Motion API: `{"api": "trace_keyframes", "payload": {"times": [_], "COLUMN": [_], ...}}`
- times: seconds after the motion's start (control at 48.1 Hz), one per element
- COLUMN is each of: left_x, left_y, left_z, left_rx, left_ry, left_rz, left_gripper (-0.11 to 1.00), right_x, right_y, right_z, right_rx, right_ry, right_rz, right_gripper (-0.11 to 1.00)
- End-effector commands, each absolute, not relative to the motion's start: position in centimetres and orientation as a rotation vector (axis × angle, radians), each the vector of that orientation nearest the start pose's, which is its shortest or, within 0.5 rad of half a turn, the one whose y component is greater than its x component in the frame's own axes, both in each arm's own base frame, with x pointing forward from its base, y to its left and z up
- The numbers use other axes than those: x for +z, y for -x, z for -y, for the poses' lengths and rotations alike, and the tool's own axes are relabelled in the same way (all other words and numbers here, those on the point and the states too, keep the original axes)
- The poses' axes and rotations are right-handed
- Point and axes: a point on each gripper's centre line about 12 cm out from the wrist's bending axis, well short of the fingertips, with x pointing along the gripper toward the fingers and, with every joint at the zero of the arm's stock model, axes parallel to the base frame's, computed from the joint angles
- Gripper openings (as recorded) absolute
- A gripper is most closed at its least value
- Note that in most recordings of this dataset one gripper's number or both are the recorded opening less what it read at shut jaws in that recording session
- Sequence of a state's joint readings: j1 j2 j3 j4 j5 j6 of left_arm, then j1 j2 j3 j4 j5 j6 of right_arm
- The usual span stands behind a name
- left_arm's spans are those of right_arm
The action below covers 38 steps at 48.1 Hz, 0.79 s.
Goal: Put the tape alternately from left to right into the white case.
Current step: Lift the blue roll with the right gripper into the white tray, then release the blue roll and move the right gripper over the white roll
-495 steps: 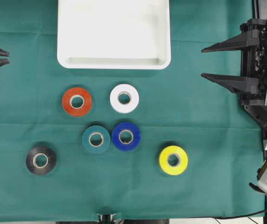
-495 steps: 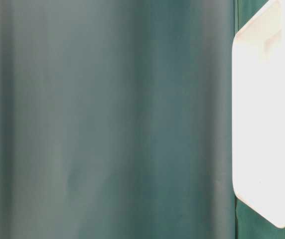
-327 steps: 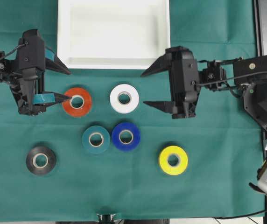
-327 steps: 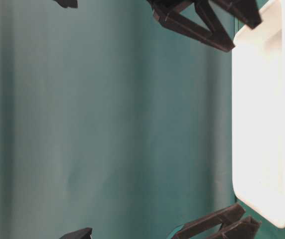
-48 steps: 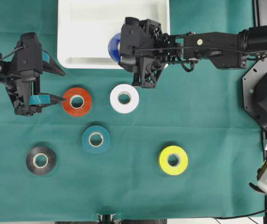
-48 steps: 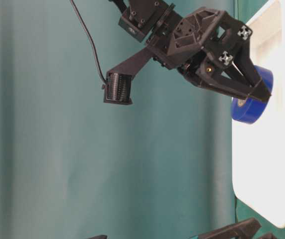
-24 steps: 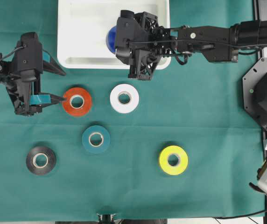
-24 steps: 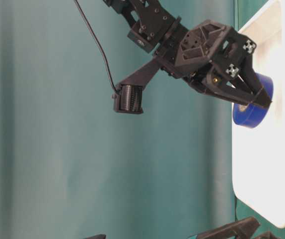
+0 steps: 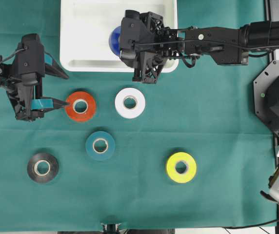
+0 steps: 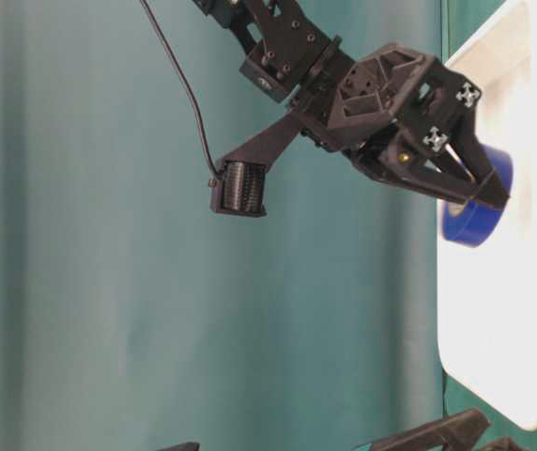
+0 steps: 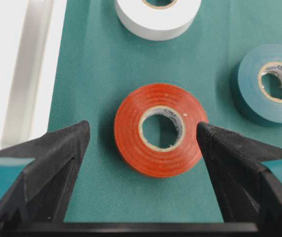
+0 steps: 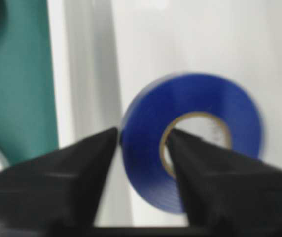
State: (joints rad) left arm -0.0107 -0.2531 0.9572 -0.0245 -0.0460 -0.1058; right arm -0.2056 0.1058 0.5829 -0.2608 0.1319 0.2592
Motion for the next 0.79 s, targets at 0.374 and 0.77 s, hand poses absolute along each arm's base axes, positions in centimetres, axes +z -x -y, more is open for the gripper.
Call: {"api": "trace_keyframes", "payload": {"times": [0.374,0.77], "left_x": [17.64,17.64], "left_y": [-30.91,-30.91], "left_z": [0.32,0.32], "left_rx": [0.031,0.031], "left_ry": [0.122,0.122], "left_rz": [-0.622,-0.622], "left_gripper": [0.93,0.93], "right_x": [15.08,15.99], "right_y": [-39.53,-39.29], "right_z": [8.69,7.74], "right_rx": [-0.226,-0.208], "right_ry": [-0.068,-0.057], "right_rz": [-0.786,-0.776], "right_gripper": [0.83,0.84]}}
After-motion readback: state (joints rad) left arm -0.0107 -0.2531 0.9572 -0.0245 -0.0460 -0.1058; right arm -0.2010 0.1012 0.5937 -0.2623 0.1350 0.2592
